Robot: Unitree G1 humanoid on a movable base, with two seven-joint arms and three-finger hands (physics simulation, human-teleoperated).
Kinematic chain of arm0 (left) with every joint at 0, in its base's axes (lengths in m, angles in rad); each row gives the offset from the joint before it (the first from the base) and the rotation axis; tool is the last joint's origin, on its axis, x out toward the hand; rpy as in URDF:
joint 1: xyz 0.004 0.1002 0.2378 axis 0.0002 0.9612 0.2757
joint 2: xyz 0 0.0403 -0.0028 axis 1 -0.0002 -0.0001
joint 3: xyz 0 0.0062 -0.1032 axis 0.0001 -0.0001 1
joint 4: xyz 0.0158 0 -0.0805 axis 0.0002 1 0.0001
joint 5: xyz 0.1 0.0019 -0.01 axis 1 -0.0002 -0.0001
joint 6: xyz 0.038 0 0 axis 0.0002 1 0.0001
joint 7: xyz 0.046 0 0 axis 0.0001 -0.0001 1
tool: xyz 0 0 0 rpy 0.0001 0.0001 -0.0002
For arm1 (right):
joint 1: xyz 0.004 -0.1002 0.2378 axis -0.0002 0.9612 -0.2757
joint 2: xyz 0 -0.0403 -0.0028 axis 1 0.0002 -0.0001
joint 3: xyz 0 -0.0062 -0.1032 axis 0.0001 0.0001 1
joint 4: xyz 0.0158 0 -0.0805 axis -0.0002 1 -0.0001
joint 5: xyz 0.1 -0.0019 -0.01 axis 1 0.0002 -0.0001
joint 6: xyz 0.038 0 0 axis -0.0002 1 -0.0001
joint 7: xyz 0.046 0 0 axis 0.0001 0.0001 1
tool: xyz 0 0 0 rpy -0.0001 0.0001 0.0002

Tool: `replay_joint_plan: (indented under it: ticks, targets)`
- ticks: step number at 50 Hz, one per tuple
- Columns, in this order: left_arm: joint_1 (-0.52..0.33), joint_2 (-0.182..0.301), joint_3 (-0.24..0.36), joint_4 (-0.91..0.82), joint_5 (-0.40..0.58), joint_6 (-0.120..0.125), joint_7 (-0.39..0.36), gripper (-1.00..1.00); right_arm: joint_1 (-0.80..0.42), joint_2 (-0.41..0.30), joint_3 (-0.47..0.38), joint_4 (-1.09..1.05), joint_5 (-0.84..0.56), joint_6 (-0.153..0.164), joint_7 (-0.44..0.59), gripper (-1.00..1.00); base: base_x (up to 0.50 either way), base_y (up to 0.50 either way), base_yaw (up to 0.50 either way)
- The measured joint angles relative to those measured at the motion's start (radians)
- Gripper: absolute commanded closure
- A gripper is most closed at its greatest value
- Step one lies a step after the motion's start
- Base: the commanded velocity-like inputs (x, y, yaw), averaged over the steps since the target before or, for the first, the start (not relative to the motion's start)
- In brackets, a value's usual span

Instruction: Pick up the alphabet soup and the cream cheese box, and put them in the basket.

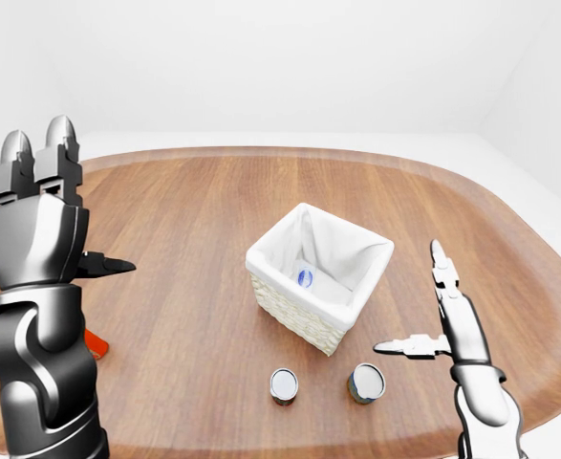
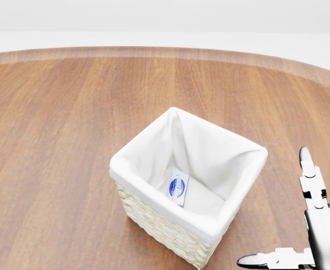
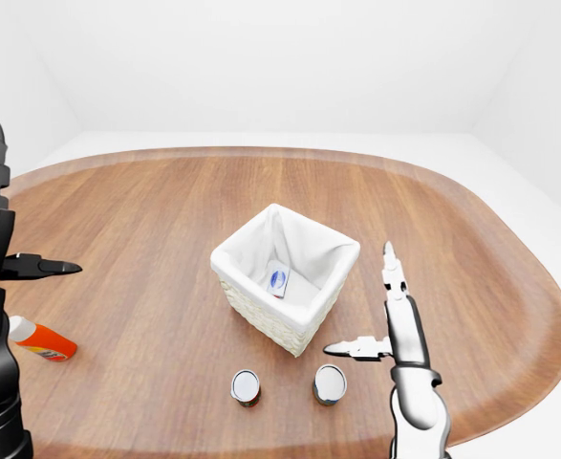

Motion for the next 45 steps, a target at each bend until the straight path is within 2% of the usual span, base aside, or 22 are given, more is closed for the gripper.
replay_joint_plan:
  ticks: [8,24,45]
  targets:
    - [0.001,-0.002,-0.006,0.008,0.014,0.000,0.005,-1.00,0.028,0.013,-0.008,-0.002,-0.014,-0.021,0.038,-1.00,0.00,0.00,0.00]
    - [0.004,-0.006,-0.007,0.009,0.032,0.000,0.002,-1.00,0.063,0.016,-0.021,0.090,-0.040,-0.094,0.068,-1.00,0.00,0.00,0.00]
    - [-0.001,-0.003,-0.008,0.025,0.016,0.000,0.001,-1.00,0.094,0.016,-0.013,0.136,-0.097,-0.145,0.099,-1.00,0.00,0.00,0.00]
